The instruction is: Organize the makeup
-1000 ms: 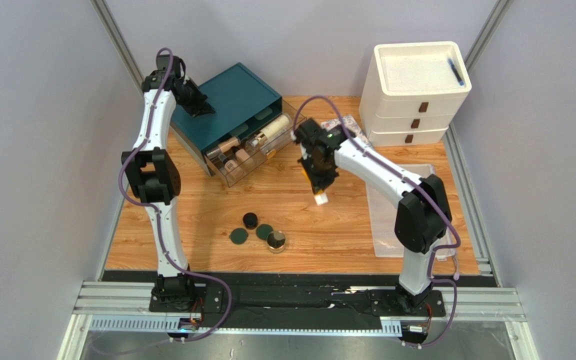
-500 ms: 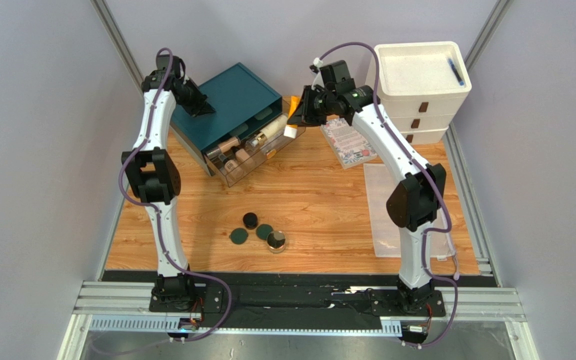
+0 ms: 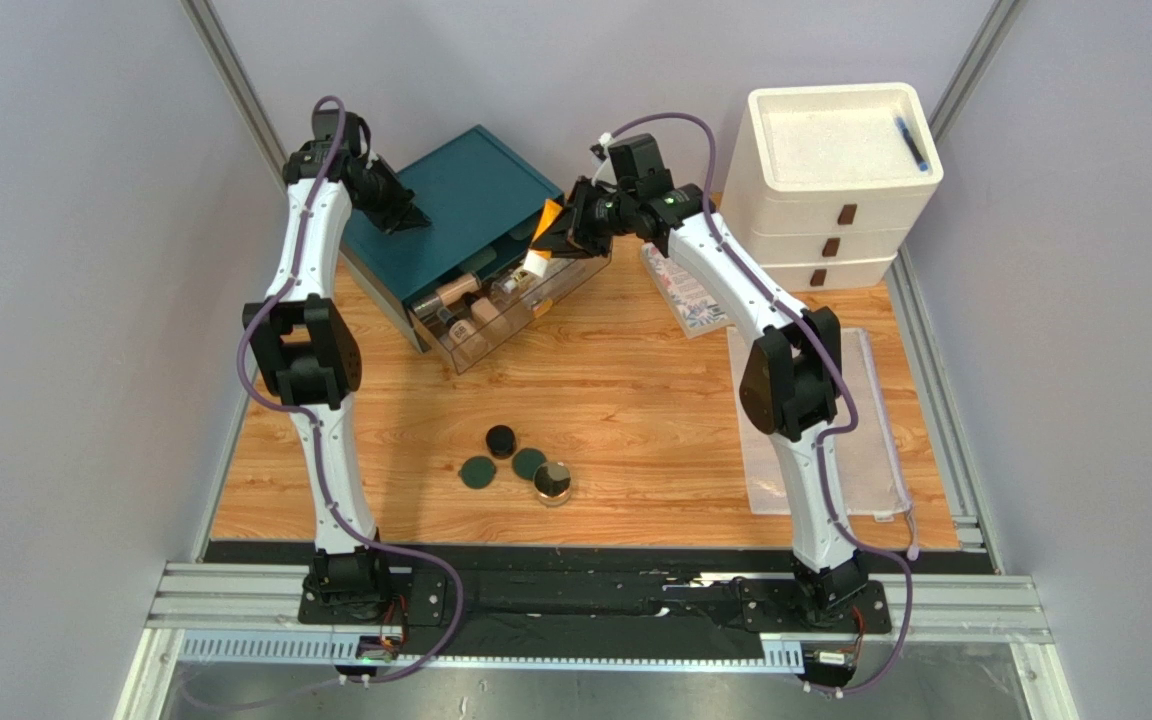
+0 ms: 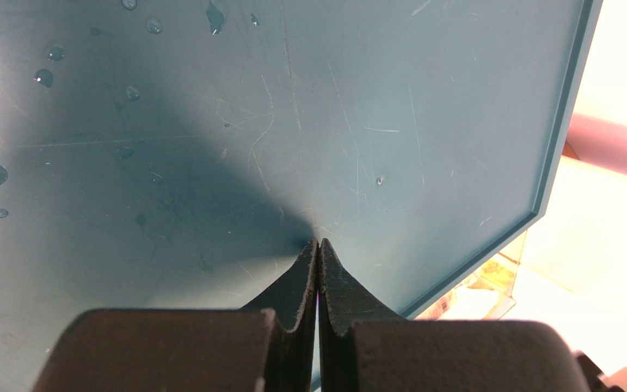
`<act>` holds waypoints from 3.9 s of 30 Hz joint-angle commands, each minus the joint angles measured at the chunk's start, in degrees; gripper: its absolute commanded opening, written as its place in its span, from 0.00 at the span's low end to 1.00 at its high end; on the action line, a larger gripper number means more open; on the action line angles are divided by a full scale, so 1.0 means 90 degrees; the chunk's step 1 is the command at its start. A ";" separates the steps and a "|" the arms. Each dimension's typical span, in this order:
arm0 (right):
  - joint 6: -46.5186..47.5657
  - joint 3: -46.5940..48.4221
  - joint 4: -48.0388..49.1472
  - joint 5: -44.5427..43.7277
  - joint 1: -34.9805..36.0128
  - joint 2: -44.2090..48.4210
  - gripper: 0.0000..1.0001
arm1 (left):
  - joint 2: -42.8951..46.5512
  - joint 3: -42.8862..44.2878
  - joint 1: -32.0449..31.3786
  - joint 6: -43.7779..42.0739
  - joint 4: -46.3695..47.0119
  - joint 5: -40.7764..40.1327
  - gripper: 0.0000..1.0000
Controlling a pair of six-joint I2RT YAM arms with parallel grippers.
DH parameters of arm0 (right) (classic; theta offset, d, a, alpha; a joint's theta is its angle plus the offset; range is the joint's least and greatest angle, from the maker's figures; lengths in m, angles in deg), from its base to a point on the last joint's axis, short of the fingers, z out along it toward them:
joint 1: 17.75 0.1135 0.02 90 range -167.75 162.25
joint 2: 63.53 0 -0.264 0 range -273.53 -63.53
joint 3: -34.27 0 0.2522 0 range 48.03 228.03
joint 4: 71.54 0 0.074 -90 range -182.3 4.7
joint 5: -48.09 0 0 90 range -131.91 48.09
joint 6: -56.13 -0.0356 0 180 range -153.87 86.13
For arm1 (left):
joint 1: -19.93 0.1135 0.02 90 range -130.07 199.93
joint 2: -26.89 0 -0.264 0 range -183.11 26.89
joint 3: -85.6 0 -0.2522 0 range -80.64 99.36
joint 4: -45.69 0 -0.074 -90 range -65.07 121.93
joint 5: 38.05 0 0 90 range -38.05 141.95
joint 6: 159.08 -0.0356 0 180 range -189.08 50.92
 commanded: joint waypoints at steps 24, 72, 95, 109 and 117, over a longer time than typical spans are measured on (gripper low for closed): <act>0.0111 -0.2707 0.1025 0.1001 -0.0927 0.1892 0.00 | -0.0564 -0.0723 -0.0053 -0.0316 -0.1264 -0.0469 0.00; -0.3404 0.1901 0.3173 0.0650 0.0498 -0.2912 0.00 | -0.0701 -0.0489 -0.0092 -0.0365 -0.1401 -0.0401 0.00; -0.3014 -0.0560 0.3398 0.0855 0.0303 -0.1731 0.56 | -0.0564 -0.0606 -0.0131 -0.0316 -0.1089 -0.0049 0.00; -0.3453 0.0484 0.3096 0.0485 0.0332 -0.2853 0.58 | -0.0564 -0.0577 -0.0121 -0.0267 -0.1040 -0.0010 0.00; -0.3717 0.1420 0.2775 0.0036 0.0333 -0.3507 0.57 | -0.0603 -0.0538 -0.0111 -0.0267 -0.1069 -0.0010 0.00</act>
